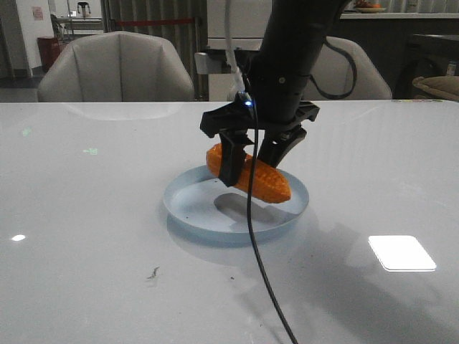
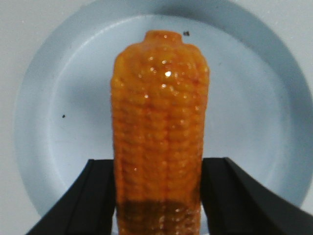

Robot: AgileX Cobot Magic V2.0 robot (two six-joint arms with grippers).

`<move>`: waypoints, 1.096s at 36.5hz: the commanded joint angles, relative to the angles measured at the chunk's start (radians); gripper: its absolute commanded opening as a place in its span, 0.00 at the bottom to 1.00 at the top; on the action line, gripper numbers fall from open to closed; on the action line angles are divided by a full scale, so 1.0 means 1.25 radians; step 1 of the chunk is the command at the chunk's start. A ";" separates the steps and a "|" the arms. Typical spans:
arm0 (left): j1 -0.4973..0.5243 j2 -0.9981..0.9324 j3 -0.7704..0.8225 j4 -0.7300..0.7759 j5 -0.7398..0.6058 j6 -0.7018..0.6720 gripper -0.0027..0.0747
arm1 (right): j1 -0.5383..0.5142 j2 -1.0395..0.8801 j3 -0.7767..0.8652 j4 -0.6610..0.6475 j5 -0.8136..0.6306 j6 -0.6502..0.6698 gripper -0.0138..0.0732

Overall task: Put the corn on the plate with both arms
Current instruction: 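Carry the corn with the right gripper and lower it onto the plate, then open the right gripper to release the corn and lift away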

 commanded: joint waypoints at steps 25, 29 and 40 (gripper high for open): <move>0.002 -0.016 -0.025 -0.011 -0.070 0.001 0.52 | -0.062 -0.175 -0.216 0.047 0.042 0.028 0.85; 0.002 -0.016 -0.025 -0.011 -0.070 0.001 0.52 | -0.112 -0.288 -0.212 0.047 0.034 0.028 0.85; 0.002 -0.016 -0.025 -0.011 -0.070 0.001 0.52 | -0.269 -0.625 0.168 0.059 -0.088 0.028 0.85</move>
